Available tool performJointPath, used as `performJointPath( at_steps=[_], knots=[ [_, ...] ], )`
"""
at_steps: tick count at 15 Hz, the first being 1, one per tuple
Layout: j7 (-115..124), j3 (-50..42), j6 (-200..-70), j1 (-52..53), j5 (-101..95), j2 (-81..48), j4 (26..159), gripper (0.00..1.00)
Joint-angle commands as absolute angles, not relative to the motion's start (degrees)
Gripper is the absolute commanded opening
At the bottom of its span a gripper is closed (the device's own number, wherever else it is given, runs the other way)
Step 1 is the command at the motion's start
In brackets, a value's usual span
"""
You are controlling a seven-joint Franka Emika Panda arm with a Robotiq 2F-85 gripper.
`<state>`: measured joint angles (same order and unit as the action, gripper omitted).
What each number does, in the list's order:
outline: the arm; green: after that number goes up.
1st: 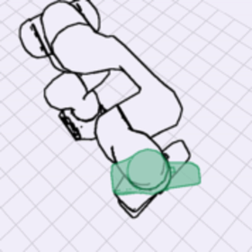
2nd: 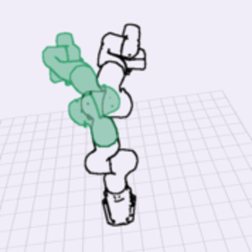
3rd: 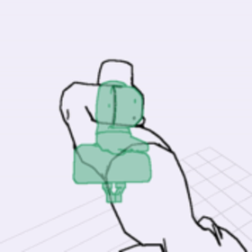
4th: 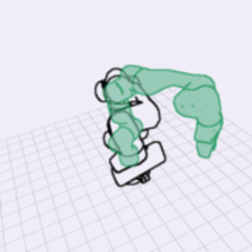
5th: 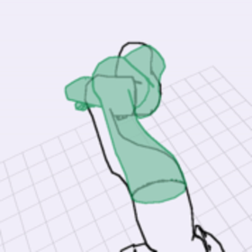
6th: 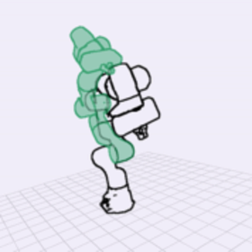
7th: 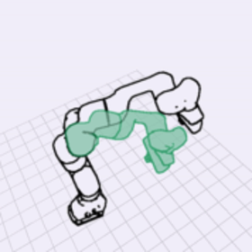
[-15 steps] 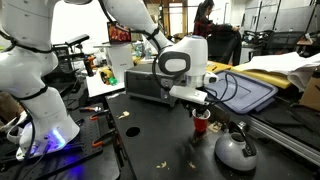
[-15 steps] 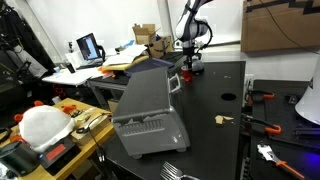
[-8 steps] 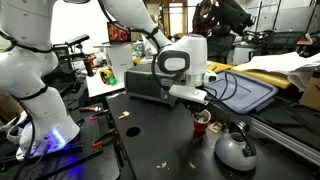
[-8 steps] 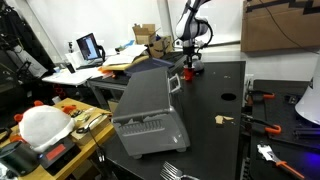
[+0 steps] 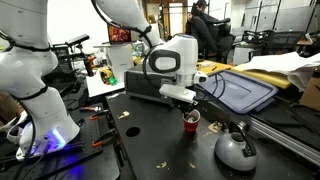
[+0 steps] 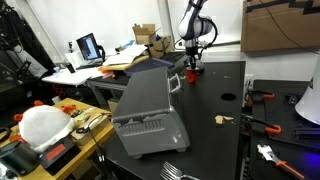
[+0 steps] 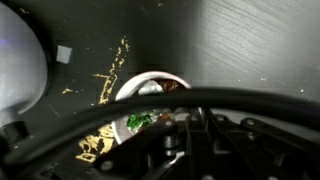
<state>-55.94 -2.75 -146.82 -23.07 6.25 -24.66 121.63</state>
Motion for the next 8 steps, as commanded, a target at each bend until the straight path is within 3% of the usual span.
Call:
performJointPath(
  at_steps=[1, 8],
  knots=[
    [-56.5, -2.7, -147.3, -22.0, 6.0, -19.9, 128.1, 0.01],
    [-55.9, -3.2, -149.3, -18.3, 2.7, -16.3, 134.4, 0.01]
  ],
)
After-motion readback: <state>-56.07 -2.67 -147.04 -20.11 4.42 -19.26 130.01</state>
